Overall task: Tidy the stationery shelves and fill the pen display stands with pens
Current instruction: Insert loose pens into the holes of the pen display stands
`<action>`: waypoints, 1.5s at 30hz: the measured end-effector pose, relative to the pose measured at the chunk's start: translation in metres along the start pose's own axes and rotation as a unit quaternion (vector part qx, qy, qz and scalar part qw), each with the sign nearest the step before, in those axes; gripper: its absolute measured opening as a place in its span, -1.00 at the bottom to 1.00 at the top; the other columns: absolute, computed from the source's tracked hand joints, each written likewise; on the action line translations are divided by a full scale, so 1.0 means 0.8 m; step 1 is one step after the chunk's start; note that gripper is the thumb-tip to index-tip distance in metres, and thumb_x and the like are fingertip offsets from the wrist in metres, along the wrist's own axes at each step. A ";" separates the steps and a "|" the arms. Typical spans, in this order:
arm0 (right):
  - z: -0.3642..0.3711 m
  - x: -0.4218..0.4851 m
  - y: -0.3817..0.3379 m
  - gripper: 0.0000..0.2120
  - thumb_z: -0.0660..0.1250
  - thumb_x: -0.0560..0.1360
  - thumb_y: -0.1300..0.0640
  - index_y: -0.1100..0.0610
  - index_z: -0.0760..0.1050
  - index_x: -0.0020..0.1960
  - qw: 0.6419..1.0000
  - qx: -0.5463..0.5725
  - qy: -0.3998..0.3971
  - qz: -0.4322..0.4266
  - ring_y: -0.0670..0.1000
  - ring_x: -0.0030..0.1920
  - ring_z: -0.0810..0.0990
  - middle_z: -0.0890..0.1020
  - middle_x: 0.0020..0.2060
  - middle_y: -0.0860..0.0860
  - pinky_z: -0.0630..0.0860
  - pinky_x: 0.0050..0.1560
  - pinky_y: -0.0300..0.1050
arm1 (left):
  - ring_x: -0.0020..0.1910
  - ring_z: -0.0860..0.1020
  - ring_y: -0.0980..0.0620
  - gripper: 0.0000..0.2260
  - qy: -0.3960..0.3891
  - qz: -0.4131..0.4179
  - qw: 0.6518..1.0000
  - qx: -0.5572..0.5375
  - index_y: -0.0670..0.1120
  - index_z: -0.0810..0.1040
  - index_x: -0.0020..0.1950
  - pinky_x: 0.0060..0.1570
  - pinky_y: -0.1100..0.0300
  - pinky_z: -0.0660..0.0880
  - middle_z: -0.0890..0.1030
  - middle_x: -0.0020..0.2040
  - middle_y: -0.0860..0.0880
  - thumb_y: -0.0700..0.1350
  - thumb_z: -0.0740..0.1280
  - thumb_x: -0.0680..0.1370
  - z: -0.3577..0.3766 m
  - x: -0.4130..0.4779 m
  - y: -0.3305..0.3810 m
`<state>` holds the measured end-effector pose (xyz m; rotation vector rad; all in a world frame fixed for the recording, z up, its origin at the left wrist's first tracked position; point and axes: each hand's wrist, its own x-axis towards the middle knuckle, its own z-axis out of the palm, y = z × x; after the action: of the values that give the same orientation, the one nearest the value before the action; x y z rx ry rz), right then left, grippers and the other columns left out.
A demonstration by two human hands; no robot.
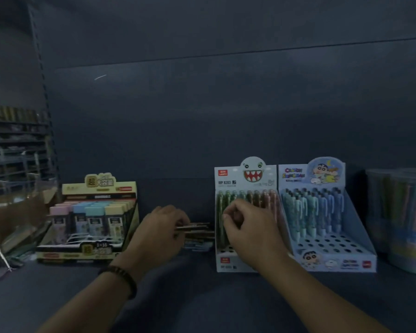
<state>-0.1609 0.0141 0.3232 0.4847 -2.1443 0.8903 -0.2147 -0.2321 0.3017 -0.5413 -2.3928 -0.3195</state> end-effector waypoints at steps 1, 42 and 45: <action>0.006 -0.003 0.001 -0.85 0.37 0.59 0.08 -0.03 0.47 -0.15 0.999 0.001 0.025 -0.020 -0.07 -0.36 0.51 0.47 -0.44 -0.13 0.51 -0.34 0.02 | 0.00 0.52 0.01 -0.75 0.014 -0.010 1.000 0.010 0.19 0.59 0.11 0.00 -0.04 0.55 0.58 0.03 0.17 -0.04 0.40 0.45 0.008 0.002 -0.006; 0.001 -0.027 0.015 -0.79 0.45 0.54 0.16 -0.04 0.55 -0.23 0.997 0.050 0.002 0.059 -0.08 -0.42 0.47 0.51 -0.43 -0.10 0.40 -0.38 -0.30 | 0.17 0.34 0.03 -0.85 -0.036 0.035 0.996 0.077 0.20 0.35 0.15 0.17 0.02 0.27 0.46 0.16 0.24 0.09 0.30 0.66 0.023 -0.022 0.012; 0.000 -0.027 0.015 -0.80 0.45 0.54 0.16 -0.04 0.56 -0.23 0.997 0.051 -0.002 0.063 -0.09 -0.42 0.48 0.51 -0.43 -0.10 0.40 -0.38 -0.32 | 0.12 0.37 0.12 -0.87 -0.025 0.039 0.998 0.035 0.21 0.44 0.12 0.15 0.05 0.28 0.53 0.09 0.26 0.08 0.36 0.63 0.016 -0.024 0.008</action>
<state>-0.1538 0.0235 0.3012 0.4053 -2.1598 1.0726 -0.2058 -0.2276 0.2802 -0.6145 -2.4143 -0.1893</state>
